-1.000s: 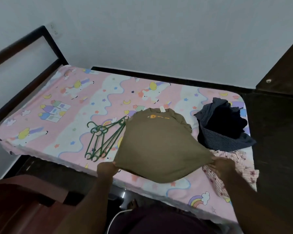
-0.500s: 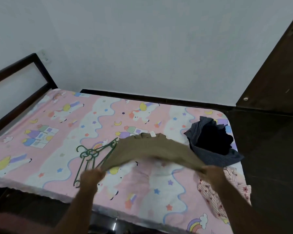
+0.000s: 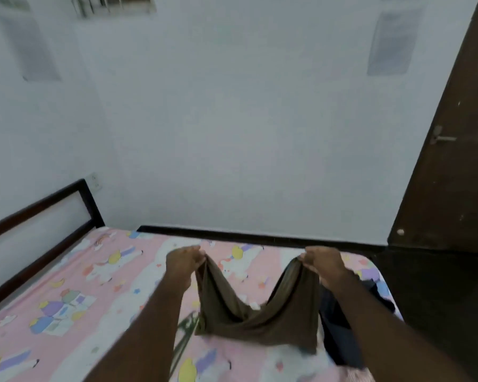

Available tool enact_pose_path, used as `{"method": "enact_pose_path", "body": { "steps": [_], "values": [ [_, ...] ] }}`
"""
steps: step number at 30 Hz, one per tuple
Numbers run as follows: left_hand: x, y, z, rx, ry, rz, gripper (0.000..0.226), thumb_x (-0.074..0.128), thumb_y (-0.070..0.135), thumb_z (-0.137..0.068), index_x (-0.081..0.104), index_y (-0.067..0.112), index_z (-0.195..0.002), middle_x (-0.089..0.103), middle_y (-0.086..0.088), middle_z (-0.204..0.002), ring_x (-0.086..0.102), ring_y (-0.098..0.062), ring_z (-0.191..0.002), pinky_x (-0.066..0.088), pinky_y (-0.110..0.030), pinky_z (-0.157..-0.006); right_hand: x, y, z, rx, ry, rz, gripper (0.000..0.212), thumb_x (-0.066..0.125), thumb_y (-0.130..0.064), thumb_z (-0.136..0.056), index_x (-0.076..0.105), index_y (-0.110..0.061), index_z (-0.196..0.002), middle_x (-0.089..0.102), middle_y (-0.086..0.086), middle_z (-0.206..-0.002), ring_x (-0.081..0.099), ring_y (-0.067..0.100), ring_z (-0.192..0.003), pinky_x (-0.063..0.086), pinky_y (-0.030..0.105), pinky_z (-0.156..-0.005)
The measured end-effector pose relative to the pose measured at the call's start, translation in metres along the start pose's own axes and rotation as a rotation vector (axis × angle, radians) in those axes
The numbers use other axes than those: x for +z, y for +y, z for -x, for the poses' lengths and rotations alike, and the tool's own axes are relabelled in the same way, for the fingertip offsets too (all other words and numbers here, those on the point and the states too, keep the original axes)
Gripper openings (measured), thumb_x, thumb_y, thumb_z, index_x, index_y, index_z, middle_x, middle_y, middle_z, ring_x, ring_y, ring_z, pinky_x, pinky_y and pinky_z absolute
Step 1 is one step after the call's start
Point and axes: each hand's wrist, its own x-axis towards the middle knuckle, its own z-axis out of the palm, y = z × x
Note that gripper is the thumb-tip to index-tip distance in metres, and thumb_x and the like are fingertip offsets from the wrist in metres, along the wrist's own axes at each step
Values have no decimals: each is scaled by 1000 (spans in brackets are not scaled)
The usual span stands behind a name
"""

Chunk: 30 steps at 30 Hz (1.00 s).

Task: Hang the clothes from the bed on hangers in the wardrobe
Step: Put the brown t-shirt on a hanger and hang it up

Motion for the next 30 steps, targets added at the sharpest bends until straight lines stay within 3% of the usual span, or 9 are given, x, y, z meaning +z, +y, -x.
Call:
{"method": "enact_pose_path", "body": {
  "steps": [2,6,9,12,15,18,21,25,30],
  "values": [
    [10,66,-11,190,-13,54,19,60,-15,-85,62,3,-79,65,-5,-62,59,-23,-72,57,-22,-58,8,-66,-9,-157,-24,25,29,64,17,-81,63,13,-110,64,14,-81,61,22,-73,56,17,-58],
    [6,184,-13,485,113,3,8,66,-11,-83,64,-8,-90,60,-14,-75,60,-18,-64,53,-15,-51,8,-192,-19,-495,59,104,21,65,10,-83,70,9,-103,67,7,-79,65,23,-76,58,37,-79],
    [-1,254,-3,721,315,-324,6,71,5,-83,71,5,-77,66,-11,-69,61,-5,-50,52,-17,-55,-2,-270,-9,-689,123,273,14,64,7,-83,74,2,-91,66,0,-68,64,3,-53,54,14,-62],
    [-12,299,0,845,489,-575,21,67,16,-88,71,4,-71,67,-9,-66,64,-21,-66,45,-26,-69,-21,-322,-2,-768,182,272,14,62,7,-86,73,1,-91,64,1,-67,59,-4,-42,47,6,-50],
    [-26,329,-2,836,584,-515,28,64,17,-90,67,4,-65,71,-17,-72,68,-30,-78,54,-35,-79,-38,-354,2,-811,286,244,12,65,5,-84,74,2,-91,70,11,-79,66,2,-51,52,11,-56],
    [-31,344,1,831,557,-491,29,56,-2,-83,59,9,-56,71,-17,-75,70,-31,-76,58,-43,-80,-45,-366,9,-832,309,224,12,61,6,-88,71,2,-93,67,15,-84,59,-1,-40,45,7,-44],
    [-31,348,7,831,549,-439,29,49,-5,-83,59,7,-58,69,-14,-71,69,-32,-76,57,-40,-79,-48,-370,15,-842,320,232,11,60,4,-89,71,-1,-92,66,12,-80,59,0,-39,43,7,-41],
    [-34,333,-3,799,481,-398,28,61,9,-89,62,0,-62,63,-7,-59,67,-29,-75,46,-27,-72,-53,-358,6,-776,268,224,9,61,7,-88,68,3,-83,66,14,-75,61,6,-39,52,15,-45],
    [-50,261,-36,671,367,-504,18,71,8,-83,65,4,-66,65,-13,-67,66,-23,-80,54,-38,-84,-58,-279,-21,-559,106,183,12,55,16,-87,63,10,-80,61,20,-71,59,13,-35,50,20,-38]
  ]
}}
